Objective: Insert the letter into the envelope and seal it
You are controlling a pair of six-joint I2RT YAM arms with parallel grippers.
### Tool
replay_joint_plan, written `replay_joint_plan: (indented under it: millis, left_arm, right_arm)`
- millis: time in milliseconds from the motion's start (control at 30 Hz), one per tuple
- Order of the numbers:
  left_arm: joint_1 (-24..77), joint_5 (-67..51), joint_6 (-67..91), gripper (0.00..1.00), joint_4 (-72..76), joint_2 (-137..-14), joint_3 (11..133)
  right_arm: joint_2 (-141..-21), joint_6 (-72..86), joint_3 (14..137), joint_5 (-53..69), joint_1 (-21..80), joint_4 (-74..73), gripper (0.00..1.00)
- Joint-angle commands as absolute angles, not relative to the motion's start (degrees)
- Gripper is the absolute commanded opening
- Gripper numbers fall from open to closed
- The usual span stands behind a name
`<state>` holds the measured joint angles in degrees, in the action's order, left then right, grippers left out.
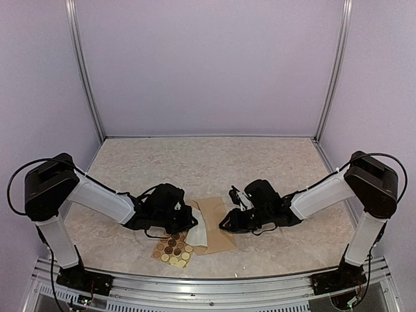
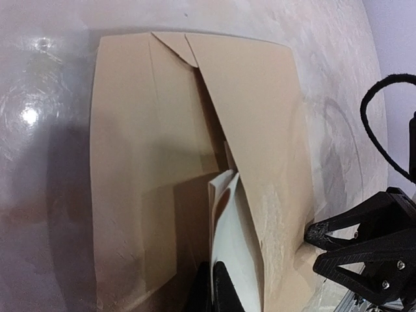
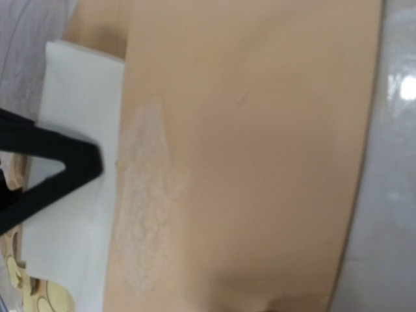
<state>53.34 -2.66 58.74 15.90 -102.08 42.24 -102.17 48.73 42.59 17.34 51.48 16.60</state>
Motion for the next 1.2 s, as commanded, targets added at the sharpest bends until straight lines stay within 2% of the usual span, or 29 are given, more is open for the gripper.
replay_joint_plan:
  millis: [0, 100, 267, 367, 500, 567, 767, 967, 1167]
  left_arm:
    - [54.4, -3.9, 58.9, 0.0, 18.5, -104.0, 44.2]
    - [54.3, -3.6, 58.8, 0.0, 18.0, -104.1, 44.3]
    - [54.3, -1.4, 57.3, 0.24, 14.3, -101.4, 43.6]
    - [54.3, -0.7, 56.7, 0.32, 12.5, -99.0, 42.7]
    - [54.2, -0.5, 56.6, 0.36, 10.8, -96.3, 41.5]
    - [54.3, -0.7, 57.0, 0.33, 10.7, -95.0, 40.6]
    - [54.3, -1.9, 58.2, 0.14, 12.5, -94.2, 39.3]
    - [54.3, -2.9, 59.0, 0.02, 14.1, -96.4, 39.1]
    - [54.2, -2.4, 58.9, 0.0, 14.7, -97.5, 38.9]
  right_arm:
    - [-104.7, 49.0, 42.0, 17.8, 52.8, 11.1, 0.28]
    - [-104.2, 49.5, 41.6, 16.8, 52.8, 10.6, 0.28]
    - [-103.4, 50.1, 41.0, 15.6, 52.8, 10.1, 0.28]
    - [-103.4, 50.2, 41.0, 15.4, 52.8, 9.9, 0.28]
    - [-103.7, 50.1, 41.3, 15.4, 52.8, 9.7, 0.28]
    - [-103.7, 50.1, 41.4, 15.3, 52.8, 9.6, 0.28]
    - [-103.5, 50.3, 41.5, 15.3, 52.8, 9.7, 0.28]
    - [-103.3, 50.9, 41.4, 15.9, 52.8, 10.4, 0.28]
    - [-102.3, 51.3, 41.1, 15.8, 52.9, 10.5, 0.27]
